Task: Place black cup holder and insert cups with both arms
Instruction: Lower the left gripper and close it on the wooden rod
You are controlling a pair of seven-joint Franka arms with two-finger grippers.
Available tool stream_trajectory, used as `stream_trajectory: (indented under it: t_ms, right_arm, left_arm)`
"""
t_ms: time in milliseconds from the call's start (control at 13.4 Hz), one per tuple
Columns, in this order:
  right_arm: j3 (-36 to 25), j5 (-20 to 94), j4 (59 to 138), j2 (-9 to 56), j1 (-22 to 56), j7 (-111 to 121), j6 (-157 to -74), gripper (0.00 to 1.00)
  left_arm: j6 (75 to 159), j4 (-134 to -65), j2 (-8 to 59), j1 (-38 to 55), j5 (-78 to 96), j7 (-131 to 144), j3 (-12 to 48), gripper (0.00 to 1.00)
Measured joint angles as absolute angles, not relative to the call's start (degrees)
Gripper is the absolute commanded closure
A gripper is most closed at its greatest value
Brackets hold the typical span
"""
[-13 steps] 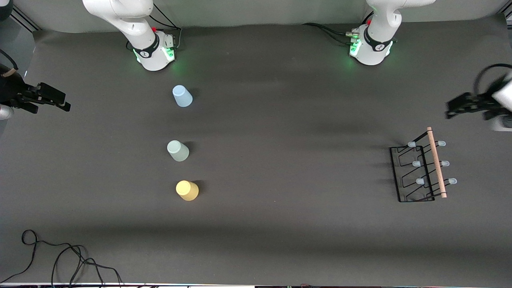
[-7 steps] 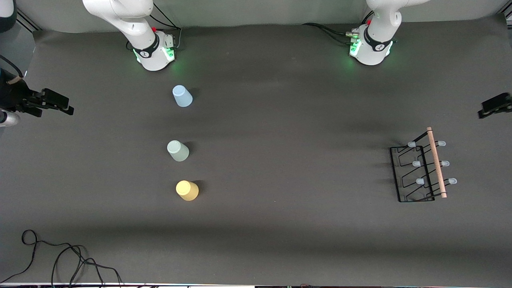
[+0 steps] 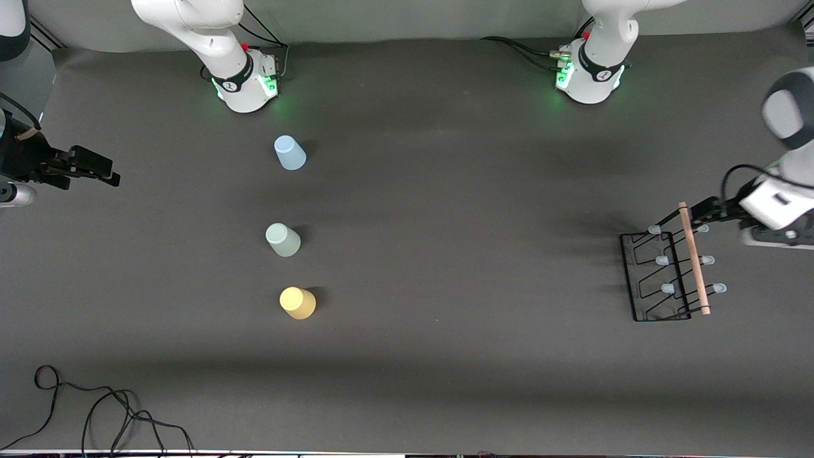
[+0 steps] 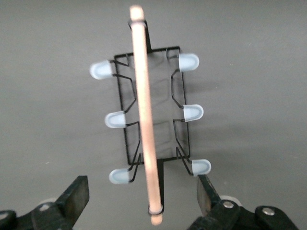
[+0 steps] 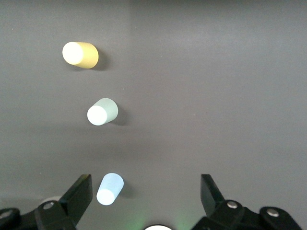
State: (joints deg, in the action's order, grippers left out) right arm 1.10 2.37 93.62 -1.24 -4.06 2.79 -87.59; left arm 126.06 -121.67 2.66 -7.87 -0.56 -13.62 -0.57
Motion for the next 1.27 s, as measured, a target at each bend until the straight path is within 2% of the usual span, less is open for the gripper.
stream_trajectory:
  t_ms: [224, 374, 449, 523, 673, 748, 822, 1121, 1271]
  right_arm:
    - [1.1, 2.4, 93.6, -1.2, -4.1, 2.8, -87.6, 0.0]
    - [1.1, 2.4, 93.6, -1.2, -4.1, 2.8, -87.6, 0.0]
    - [1.1, 2.4, 93.6, -1.2, -4.1, 2.8, -87.6, 0.0]
    - [1.1, 2.3, 93.6, -1.2, -4.1, 2.8, -87.6, 0.0]
    - [1.1, 2.3, 93.6, -1.2, -4.1, 2.8, -87.6, 0.0]
    - [1.1, 2.3, 93.6, -1.2, -4.1, 2.8, -87.6, 0.0]
    - [1.1, 2.3, 93.6, -1.2, -4.1, 2.8, -87.5, 0.0]
    - [1.1, 2.3, 93.6, -1.2, -4.1, 2.8, -87.5, 0.0]
    - [1.1, 2.3, 93.6, -1.2, -4.1, 2.8, -87.5, 0.0]
  left_arm:
    - [129.7, -122.6, 6.1, -7.4, -0.6, -13.6, -0.6, 0.03]
    - [130.1, -121.7, 7.9, -7.3, -0.6, -13.6, -0.6, 0.14]
    - [130.1, -121.0, 8.6, -7.3, -0.6, -13.6, -0.6, 0.24]
    - [130.1, -120.4, 9.4, -7.3, -0.6, -13.6, -0.6, 0.38]
    - [130.1, -119.1, 10.6, -7.3, -0.6, -13.6, -0.6, 0.71]
    - [130.1, -118.7, 11.1, -7.3, -0.6, -13.6, -0.6, 0.94]
    - [130.1, -118.4, 11.3, -7.3, -0.6, -13.6, -0.6, 1.0]
    - [129.6, -117.3, 11.5, -7.3, -0.6, -13.7, -0.7, 1.0]
    - [124.5, -114.0, 11.5, -7.3, -0.7, -13.8, -0.7, 1.0]
